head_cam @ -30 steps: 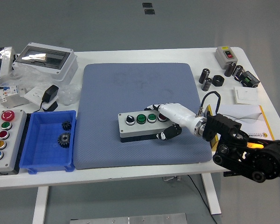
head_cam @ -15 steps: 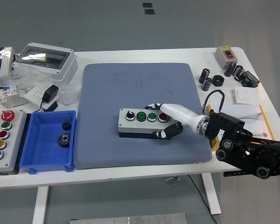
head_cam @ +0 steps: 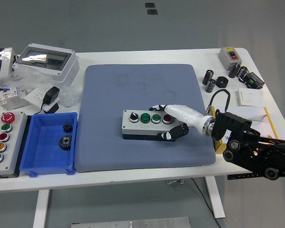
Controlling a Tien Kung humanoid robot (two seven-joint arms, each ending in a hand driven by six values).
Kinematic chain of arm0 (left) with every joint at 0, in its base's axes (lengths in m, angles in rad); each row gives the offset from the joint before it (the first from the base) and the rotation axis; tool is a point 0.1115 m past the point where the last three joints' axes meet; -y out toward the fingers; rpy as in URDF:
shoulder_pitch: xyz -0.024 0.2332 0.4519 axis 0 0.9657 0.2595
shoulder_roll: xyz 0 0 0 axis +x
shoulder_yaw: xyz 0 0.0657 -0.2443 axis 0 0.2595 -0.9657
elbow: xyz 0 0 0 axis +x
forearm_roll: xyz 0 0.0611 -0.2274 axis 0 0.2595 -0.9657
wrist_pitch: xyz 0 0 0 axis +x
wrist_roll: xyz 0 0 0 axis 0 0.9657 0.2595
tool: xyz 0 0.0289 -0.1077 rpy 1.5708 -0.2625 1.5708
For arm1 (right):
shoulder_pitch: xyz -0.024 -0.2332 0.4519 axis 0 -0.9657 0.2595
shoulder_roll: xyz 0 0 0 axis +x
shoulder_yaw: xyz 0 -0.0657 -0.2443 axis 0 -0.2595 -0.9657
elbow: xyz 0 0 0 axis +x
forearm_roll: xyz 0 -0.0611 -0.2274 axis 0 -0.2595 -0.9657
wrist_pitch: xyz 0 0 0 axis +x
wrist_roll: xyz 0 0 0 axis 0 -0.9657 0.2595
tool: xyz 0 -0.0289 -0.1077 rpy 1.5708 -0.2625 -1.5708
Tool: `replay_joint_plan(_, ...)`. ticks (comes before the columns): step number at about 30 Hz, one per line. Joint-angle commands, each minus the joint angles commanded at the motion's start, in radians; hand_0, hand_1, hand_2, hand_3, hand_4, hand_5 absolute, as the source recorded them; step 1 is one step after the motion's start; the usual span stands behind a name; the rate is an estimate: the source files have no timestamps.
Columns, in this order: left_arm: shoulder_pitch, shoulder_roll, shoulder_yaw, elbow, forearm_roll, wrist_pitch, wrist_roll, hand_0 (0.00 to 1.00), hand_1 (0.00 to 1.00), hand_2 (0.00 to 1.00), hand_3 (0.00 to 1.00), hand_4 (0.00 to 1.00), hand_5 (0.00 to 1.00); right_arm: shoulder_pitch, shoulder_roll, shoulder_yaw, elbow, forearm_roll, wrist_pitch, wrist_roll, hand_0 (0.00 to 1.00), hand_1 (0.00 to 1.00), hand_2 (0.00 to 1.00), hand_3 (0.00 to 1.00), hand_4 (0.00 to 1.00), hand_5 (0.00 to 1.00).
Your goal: Pick up the button,place it on the desk,press the button,press the button
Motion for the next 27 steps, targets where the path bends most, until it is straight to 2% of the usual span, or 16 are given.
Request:
replay_joint_plan(6,0.004,0.0,0.002,-0.001,-0.002,0.0,0.002,0.67,0.631,0.569,0.599,0.64,0.23,0.02,-0.04,0.041,0.058,0.044,0.058,0.005,0.915,0.871,0.869,0.939,0.26,0.027)
replay_joint_plan(9,0.003,0.0,0.003,-0.001,-0.004,0.0,0.002,0.67,0.631,0.569,0.599,0.64,0.23,0.026,-0.048,0.052,0.064,0.06,0.081,0.008,0.915,0.871,0.869,0.939,0.26,0.027)
replay_joint_plan(20,0.004,0.001,0.005,-0.001,-0.006,-0.001,0.003,0.67,0.631,0.569,0.599,0.639,0.229,0.03,-0.05,0.035,0.051,0.066,0.097,0.014,0.926,0.88,0.881,0.95,0.294,0.02)
replay_joint_plan(23,0.005,0.0,0.006,-0.001,-0.006,-0.002,0.003,0.671,0.631,0.569,0.599,0.639,0.227,0.032,-0.062,0.052,0.073,0.064,0.106,0.014,0.951,0.896,0.894,0.963,0.323,0.025)
replay_joint_plan(27,0.007,0.0,0.005,-0.001,-0.004,-0.003,0.003,0.671,0.631,0.569,0.599,0.639,0.227,0.04,-0.099,0.109,0.136,0.104,0.148,0.016,0.951,0.896,0.894,0.963,0.323,0.025)
